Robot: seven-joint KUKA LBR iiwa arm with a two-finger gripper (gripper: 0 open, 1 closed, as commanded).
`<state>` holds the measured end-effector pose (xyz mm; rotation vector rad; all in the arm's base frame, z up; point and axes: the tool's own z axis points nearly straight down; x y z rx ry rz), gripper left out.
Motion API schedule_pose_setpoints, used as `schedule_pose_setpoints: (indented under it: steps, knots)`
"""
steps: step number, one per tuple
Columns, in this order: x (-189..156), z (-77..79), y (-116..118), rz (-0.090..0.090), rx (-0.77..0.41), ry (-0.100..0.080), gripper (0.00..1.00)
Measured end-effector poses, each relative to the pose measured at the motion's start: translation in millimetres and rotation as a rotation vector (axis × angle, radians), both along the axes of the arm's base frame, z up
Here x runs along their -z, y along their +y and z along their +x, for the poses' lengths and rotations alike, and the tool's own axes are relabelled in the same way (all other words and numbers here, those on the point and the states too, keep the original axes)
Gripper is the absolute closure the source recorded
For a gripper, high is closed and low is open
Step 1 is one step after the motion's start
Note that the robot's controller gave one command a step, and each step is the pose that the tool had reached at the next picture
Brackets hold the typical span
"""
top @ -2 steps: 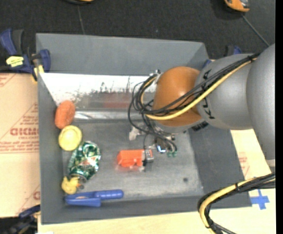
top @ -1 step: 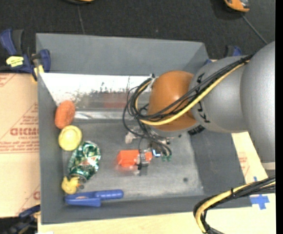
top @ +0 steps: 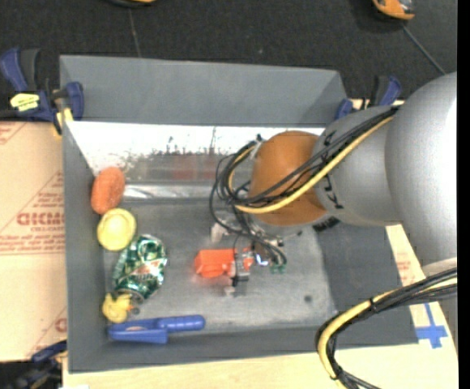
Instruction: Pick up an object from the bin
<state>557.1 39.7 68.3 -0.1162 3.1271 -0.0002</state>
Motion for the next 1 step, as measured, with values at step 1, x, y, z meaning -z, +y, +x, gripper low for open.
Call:
schedule_pose_setpoints:
  steps: [1]
  knots:
    - [-4.4,4.6,-7.1,0.002,-0.001,-0.009,1.00]
